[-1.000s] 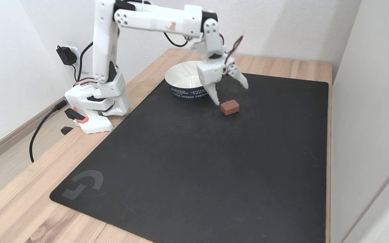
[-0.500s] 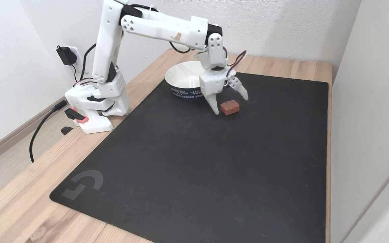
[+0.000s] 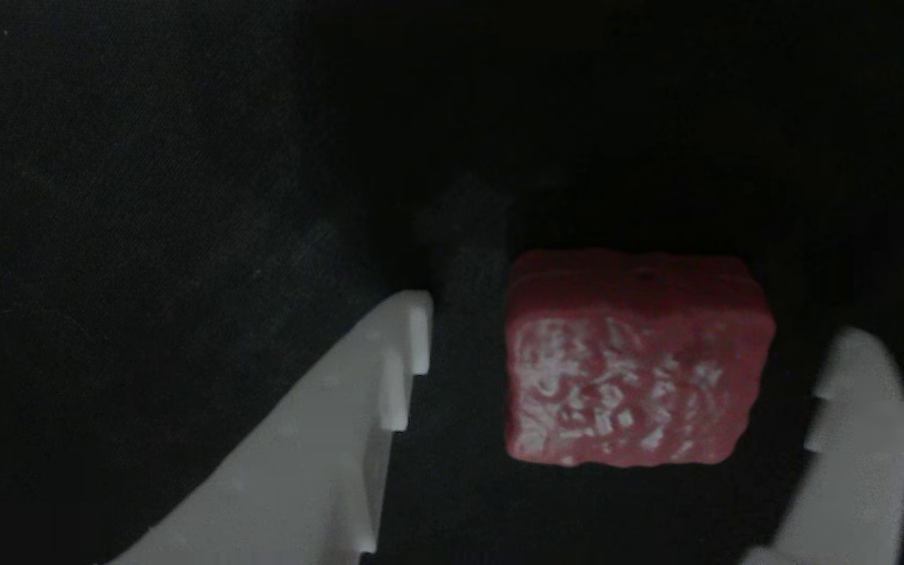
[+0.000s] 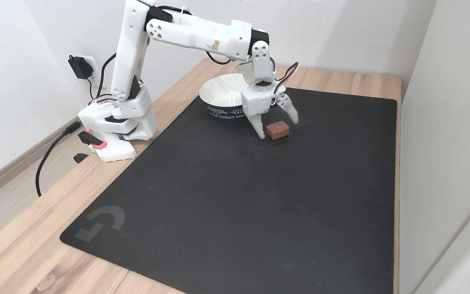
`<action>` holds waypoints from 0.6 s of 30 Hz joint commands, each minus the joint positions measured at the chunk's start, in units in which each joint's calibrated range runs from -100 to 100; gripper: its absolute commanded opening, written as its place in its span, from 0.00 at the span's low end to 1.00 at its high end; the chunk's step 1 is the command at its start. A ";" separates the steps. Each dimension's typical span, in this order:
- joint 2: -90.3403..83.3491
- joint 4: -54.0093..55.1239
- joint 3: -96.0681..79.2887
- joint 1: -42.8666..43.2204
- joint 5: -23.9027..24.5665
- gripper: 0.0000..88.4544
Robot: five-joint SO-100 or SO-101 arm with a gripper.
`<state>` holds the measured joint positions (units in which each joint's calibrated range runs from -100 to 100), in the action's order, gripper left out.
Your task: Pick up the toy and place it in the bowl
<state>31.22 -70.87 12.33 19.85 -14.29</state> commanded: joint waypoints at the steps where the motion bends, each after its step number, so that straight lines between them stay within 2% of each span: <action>1: 0.66 1.70 0.51 -1.24 0.19 0.20; 4: 0.66 2.29 0.42 -1.24 0.19 0.07; 6: 0.66 2.29 0.42 -1.24 0.19 0.04; 18: -0.42 4.83 3.94 -0.07 0.19 0.03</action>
<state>31.39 -68.51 12.99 19.68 -14.29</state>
